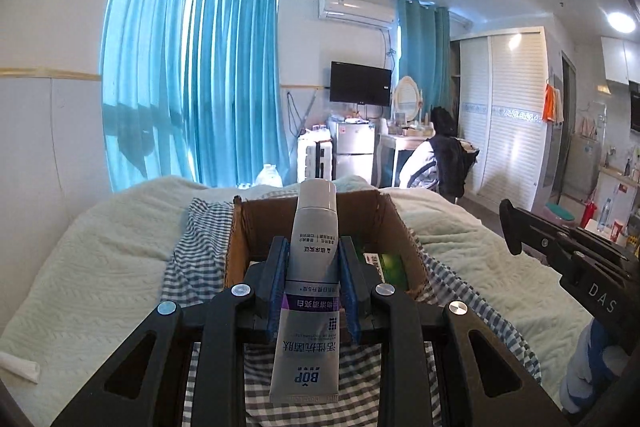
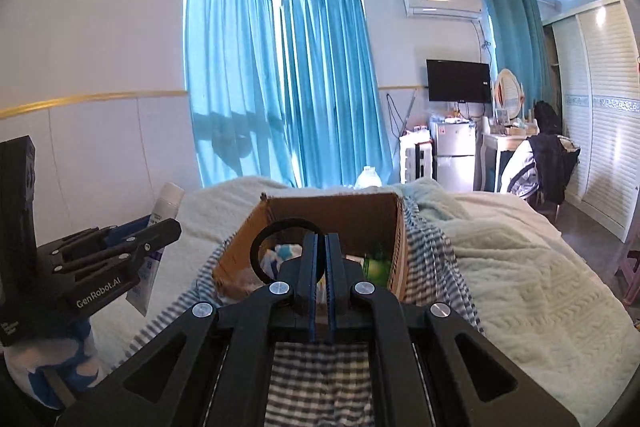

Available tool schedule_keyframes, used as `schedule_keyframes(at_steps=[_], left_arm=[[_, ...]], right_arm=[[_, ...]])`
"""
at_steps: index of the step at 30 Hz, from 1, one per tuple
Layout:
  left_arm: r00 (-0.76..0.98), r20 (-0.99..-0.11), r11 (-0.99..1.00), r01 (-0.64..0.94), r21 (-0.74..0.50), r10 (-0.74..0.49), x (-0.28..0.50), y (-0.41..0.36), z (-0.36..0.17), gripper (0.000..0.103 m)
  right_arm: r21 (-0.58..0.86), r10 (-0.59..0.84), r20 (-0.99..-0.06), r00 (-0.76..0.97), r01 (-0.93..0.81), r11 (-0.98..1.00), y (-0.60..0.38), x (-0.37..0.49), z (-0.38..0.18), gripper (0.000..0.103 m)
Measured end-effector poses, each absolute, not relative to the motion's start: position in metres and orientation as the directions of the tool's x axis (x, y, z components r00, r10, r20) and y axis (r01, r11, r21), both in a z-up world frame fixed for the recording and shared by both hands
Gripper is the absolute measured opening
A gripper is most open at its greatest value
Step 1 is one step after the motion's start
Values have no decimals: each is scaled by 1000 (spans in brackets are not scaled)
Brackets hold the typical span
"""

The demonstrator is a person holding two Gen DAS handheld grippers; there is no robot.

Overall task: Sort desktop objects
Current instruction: 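Carry the toothpaste tube and hair tie over the cardboard box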

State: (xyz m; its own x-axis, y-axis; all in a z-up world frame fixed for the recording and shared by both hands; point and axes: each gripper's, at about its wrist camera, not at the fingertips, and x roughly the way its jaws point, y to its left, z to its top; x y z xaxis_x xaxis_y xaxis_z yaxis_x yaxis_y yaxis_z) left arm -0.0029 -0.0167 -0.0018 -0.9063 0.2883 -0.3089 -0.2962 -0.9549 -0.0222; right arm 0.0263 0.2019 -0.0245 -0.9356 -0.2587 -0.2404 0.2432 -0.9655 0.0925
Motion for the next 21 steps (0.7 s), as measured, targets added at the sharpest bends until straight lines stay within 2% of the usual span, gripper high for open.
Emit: schedule_keyframes(at_steps=[8,21], left_arm=[[-917,-277,-956,-293,-16,286,-19,-16,13,25],[-925,-293,-966,-259,16,243,-61,-4,10,25]], right_arm=[[103,-285,-190,-940,269,-958,189,11,-9,3],[94,-262,-191,-946,248,-964,185,-37,-6,3]])
